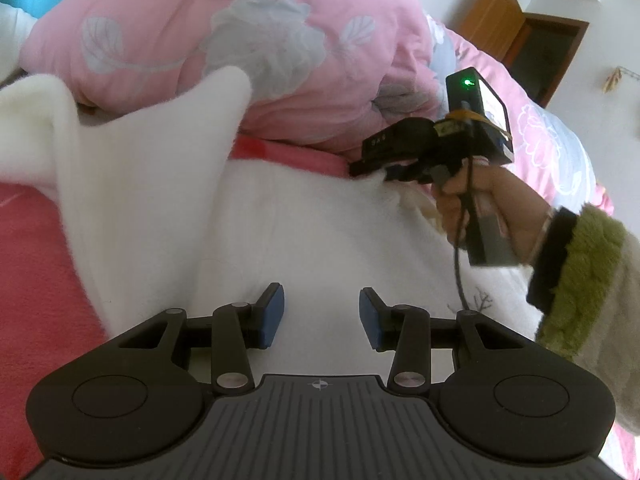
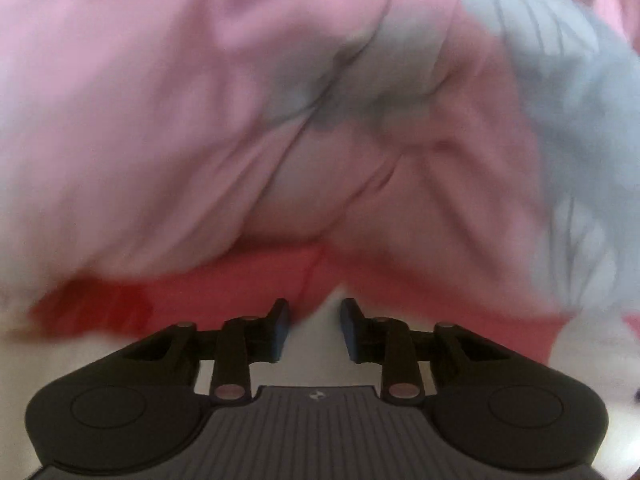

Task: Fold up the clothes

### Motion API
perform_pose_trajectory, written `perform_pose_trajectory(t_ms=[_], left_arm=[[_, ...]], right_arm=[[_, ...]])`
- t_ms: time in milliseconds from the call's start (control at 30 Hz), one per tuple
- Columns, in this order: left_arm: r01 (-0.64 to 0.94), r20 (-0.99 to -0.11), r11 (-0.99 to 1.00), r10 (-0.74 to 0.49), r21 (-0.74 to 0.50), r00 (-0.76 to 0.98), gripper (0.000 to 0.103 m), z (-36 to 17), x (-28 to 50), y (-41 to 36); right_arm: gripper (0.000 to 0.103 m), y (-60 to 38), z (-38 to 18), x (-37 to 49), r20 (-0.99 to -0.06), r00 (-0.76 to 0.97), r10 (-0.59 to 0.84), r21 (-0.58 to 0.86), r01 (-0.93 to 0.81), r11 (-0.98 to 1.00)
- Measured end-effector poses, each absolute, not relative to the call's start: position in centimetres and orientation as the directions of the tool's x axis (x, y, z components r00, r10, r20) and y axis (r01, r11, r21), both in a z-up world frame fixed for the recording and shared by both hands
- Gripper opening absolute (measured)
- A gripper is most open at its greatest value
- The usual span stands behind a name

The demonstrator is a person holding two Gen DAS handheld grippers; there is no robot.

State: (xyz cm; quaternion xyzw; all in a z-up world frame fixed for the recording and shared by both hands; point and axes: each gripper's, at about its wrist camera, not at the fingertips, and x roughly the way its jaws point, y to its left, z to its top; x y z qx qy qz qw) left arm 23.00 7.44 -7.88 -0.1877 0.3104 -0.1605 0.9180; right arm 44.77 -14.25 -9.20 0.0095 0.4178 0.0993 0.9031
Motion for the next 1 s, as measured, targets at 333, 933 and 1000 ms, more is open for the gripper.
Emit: perform_pose_trajectory(t_ms=[333, 933, 1000], left_arm=[[0.177, -0.511, 0.879, -0.409, -0.442, 0.756, 0.042, -7.9, 23.1, 7.9], [0.179, -0.51, 0.884, -0.403, -0.431, 0.76, 0.042, -8.0, 23.2, 8.0], [0.179, -0.51, 0.884, -0.403, -0.432, 0.76, 0.042, -8.0, 23.2, 8.0]], right_arm=[[0.031, -25.4, -1.1, 36.5, -0.663, 0.713, 0.229, 0.283, -0.044, 0.958], [0.029, -28.7, -8.1, 37.9, -0.757, 0.638, 0.141, 0.186, 0.004, 0.983], [0.029, -29.7, -7.9, 39.4, -0.733, 0.665, 0.146, 0.24, 0.052, 0.97]])
